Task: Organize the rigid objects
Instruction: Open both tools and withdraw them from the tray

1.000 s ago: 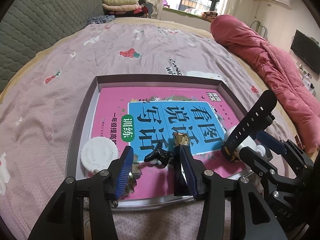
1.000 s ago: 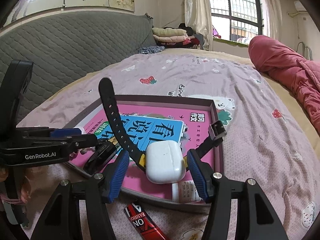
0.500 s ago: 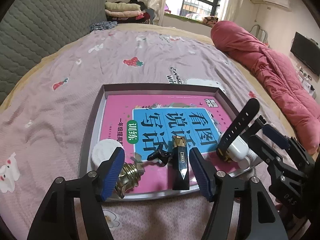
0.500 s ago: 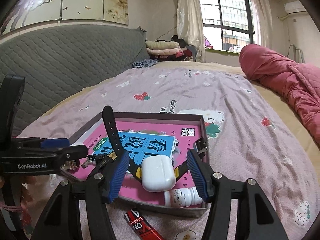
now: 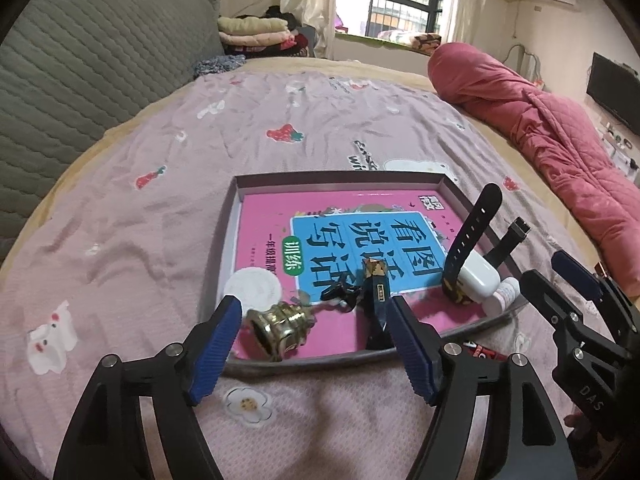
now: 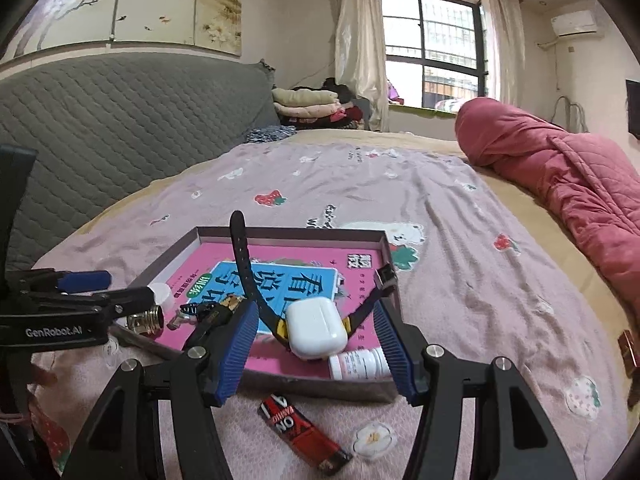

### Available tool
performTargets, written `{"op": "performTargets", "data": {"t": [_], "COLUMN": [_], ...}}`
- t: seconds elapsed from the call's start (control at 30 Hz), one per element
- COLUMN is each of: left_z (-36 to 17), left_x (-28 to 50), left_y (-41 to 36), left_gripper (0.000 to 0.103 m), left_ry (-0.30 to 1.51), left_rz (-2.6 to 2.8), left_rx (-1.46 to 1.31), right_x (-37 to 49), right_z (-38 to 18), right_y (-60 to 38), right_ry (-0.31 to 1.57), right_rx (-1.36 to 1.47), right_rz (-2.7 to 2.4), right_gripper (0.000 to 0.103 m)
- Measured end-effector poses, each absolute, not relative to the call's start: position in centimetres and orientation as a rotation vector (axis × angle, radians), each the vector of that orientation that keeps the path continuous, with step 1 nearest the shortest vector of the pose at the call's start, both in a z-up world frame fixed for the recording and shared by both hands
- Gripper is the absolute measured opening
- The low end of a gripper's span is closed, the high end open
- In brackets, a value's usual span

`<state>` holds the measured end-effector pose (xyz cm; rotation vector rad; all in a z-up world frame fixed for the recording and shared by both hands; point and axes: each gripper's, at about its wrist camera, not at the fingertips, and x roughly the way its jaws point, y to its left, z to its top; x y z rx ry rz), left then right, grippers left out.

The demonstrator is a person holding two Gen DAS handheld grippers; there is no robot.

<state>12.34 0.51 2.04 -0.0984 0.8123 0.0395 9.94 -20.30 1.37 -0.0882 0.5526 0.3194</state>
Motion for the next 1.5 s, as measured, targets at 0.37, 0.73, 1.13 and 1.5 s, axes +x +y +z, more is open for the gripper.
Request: {"op": "performTargets", "data": {"t": [0.37,0.73,1.13,1.5], "left_z": [2.9,3.0,2.3,1.6], "left_x": [9.4,7.4,5.8,4.0], "left_y": [0.9,1.2,0.9,0.2], "left_gripper": [0.077,0.077,0.077,0.077], "left_ry": [0.797,0.796,0.819,0.858], "left_rz": [0.064,0.069,0.081,0.055], "left_rx": [-0.070,-0.031,-0.014,-0.034], "right_x": [7.2,4.8,2.6,1.3], "right_z": [1.6,1.8,1.7,1.2], "right_y": [-19.1,-18.7,-18.3,-19.1], "right_ry": [0.563,0.578,0.606,0.646], "right_rx": [-0.122,-0.163,-0.180,-0.142], "right_rz": [0.265,0.253,0.251,0.235], "right_gripper": [0.060,0.060,0.060,0.060]}}
